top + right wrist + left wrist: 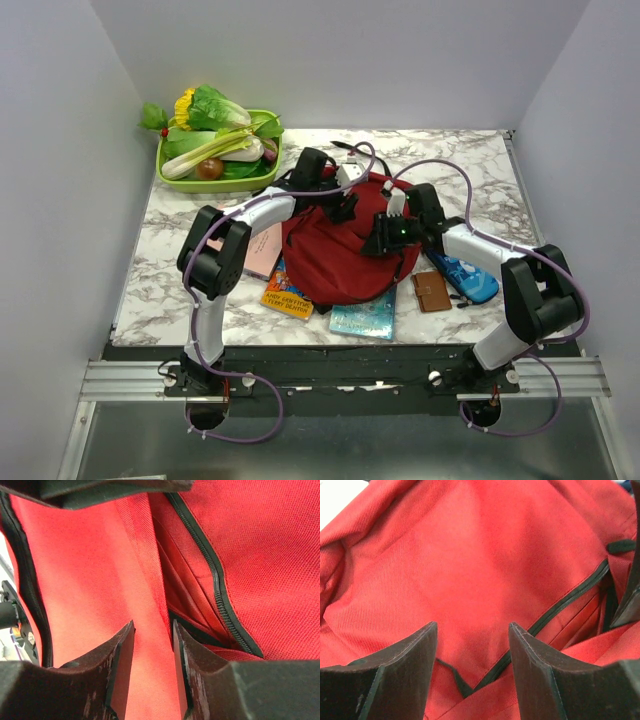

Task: Pack the student bag
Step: Unzip the student bag at the center of the board.

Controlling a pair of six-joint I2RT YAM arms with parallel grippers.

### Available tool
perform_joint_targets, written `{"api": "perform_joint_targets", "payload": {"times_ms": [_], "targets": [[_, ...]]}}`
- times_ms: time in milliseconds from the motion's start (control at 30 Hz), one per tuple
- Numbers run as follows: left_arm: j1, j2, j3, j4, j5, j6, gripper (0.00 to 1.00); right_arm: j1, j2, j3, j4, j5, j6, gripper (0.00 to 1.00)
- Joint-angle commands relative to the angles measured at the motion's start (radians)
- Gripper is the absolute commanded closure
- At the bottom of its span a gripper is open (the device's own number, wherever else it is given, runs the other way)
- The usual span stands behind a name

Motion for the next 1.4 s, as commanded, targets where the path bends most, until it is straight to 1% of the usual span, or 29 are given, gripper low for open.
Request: {"api": "perform_joint_targets", "payload": {"times_ms": [0, 67, 133, 200, 267, 333, 533, 700, 767, 933, 1133, 1233, 1333, 1367], "targets": [[-0.001, 0.0, -0.014, -0.115, 0.038, 0.145, 0.33, 0.01, -0.016, -0.057, -0.012, 0.009, 0.0, 0.55], [-0.001, -0.003, -0.007, -0.175, 0.073, 0.191, 0.32, 0.01, -0.016, -0.068, -0.011, 0.029, 0.001, 0.56], [0.0, -0.006, 0.004, -0.221, 0.136, 0.286, 0.31, 0.01, -0.016, -0.071, -0.011, 0.055, 0.001, 0.56], [-0.003, -0.007, 0.021, -0.285, 0.165, 0.37, 0.28, 0.01, -0.012, -0.074, -0.011, 0.076, 0.001, 0.56], [-0.007, -0.003, 0.027, -0.322, 0.173, 0.413, 0.26, 0.008, -0.011, -0.072, -0.009, 0.088, 0.003, 0.57], [-0.018, 0.0, 0.027, -0.325, 0.164, 0.458, 0.25, 0.01, -0.009, -0.071, -0.008, 0.096, 0.004, 0.57], [-0.033, 0.014, 0.007, -0.275, 0.108, 0.493, 0.25, 0.01, -0.005, -0.075, 0.009, 0.082, 0.013, 0.58], [-0.038, 0.023, -0.017, -0.156, 0.052, 0.427, 0.25, 0.013, -0.019, -0.097, 0.018, 0.073, 0.021, 0.59], [-0.042, 0.031, -0.017, -0.14, 0.035, 0.429, 0.25, 0.015, -0.026, -0.106, 0.02, 0.073, 0.023, 0.6], [-0.053, 0.043, -0.03, -0.181, 0.03, 0.519, 0.27, 0.015, -0.046, -0.117, 0.02, 0.078, 0.024, 0.62], [-0.061, 0.045, -0.017, -0.253, 0.041, 0.573, 0.29, 0.015, -0.054, -0.115, 0.015, 0.088, 0.021, 0.62], [-0.073, 0.043, -0.023, -0.283, 0.023, 0.59, 0.32, 0.015, -0.059, -0.109, 0.014, 0.088, 0.023, 0.63], [-0.084, 0.048, -0.037, -0.218, -0.027, 0.538, 0.43, 0.015, -0.072, -0.108, 0.009, 0.084, 0.026, 0.64], [-0.09, 0.048, -0.039, -0.201, -0.03, 0.525, 0.53, 0.015, -0.078, -0.109, 0.009, 0.082, 0.026, 0.64]]}}
